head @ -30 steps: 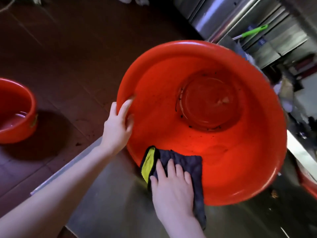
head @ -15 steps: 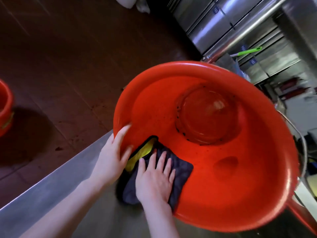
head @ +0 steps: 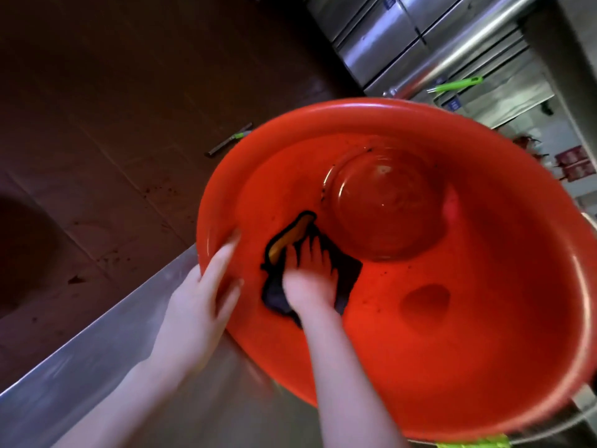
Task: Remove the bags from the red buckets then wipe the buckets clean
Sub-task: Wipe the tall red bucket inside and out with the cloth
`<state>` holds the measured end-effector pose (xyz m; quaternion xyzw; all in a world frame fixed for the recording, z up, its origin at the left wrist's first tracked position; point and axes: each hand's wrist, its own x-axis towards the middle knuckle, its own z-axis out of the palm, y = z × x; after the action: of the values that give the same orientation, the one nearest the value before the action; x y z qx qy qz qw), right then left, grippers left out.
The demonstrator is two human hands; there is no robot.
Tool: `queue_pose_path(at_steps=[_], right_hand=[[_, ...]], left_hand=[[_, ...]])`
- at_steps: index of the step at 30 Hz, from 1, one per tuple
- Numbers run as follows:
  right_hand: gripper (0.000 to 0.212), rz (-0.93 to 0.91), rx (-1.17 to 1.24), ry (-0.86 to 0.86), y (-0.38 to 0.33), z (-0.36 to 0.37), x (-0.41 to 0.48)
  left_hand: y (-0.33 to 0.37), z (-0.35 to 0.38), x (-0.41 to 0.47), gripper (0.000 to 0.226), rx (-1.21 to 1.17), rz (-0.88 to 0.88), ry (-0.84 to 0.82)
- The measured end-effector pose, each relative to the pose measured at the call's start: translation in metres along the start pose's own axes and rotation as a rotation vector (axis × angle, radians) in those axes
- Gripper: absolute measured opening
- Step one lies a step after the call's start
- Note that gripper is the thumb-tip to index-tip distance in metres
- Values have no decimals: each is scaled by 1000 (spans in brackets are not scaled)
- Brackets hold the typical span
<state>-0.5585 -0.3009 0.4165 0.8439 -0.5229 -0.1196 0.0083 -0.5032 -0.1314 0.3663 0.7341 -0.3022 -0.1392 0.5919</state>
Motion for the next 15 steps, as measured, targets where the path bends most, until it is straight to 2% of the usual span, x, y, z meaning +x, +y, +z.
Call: queue_pose_path(at_steps=[3,6,11,15], right_hand=[[62,-166,10,27,-7,10,-75],[67,-213,-34,15,-3,15,-119],[60,-37,-31,22,0,15,-69],[58,194,230,-75,-7,-5,19]], left_hand=[[4,-2,-2,63,4,-12,-1],[7,-7,-4,54,-13,23,-2],[5,-8,-1,60,-19,0,-18],[0,-7,0,70,3,4,-39]])
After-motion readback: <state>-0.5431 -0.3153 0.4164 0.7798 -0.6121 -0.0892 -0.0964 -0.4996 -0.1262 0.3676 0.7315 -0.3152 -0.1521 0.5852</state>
